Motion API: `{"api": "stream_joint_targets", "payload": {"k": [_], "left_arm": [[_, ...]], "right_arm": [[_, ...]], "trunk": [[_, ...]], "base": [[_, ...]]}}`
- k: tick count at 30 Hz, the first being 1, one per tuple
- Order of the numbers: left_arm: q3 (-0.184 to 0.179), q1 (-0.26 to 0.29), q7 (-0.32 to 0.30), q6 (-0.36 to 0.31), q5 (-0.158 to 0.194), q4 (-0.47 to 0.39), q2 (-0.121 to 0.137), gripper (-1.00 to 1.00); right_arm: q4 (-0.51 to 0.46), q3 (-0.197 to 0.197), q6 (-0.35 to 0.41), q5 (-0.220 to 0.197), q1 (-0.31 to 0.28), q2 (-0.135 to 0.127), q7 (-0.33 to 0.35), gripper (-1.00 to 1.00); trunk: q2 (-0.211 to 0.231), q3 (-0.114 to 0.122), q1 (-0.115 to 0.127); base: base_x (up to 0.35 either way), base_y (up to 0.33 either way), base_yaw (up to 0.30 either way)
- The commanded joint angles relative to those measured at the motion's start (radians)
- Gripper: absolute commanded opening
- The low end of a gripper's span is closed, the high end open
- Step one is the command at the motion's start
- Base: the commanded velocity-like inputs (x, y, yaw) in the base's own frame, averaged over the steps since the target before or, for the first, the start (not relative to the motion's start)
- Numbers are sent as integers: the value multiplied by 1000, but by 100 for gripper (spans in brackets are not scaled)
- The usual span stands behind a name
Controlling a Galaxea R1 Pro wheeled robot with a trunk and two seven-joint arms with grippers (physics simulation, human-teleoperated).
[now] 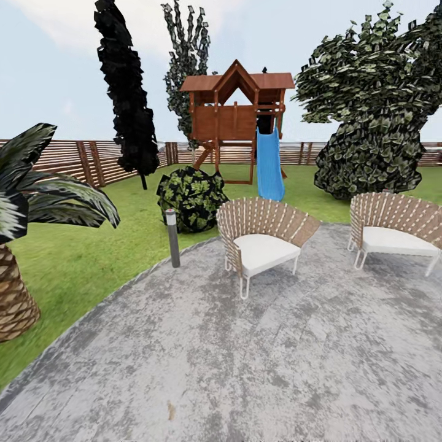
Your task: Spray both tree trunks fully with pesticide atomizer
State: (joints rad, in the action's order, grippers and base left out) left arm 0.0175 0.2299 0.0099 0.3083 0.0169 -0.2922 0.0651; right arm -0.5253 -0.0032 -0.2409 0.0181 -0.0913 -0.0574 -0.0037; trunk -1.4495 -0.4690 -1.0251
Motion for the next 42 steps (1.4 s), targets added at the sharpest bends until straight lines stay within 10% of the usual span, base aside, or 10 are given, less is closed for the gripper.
{"api": "stream_joint_targets", "payload": {"k": [1, 10, 27, 42], "left_arm": [[15, 0, -4, 11, 13, 0, 10, 100], [58, -1, -120, 68, 52, -1, 98, 100], [55, 0, -149, 68, 46, 1, 89, 100], [56, 0, -145, 65, 52, 2, 85, 100]], "right_arm": [[1, -1, -3, 2, -1, 0, -1, 100], [2, -1, -3, 3, -1, -1, 0, 100], [2, -1, -3, 3, -1, 0, 0, 100], [2, 0, -2, 2, -1, 0, -1, 100]], "trunk": [[-1, -1, 0], [-1, -1, 0], [-1, -1, 0], [-106, -48, -57]], "base": [[0, 247, -300], [0, 117, -300], [0, 4, -300], [0, 0, -300]]}}
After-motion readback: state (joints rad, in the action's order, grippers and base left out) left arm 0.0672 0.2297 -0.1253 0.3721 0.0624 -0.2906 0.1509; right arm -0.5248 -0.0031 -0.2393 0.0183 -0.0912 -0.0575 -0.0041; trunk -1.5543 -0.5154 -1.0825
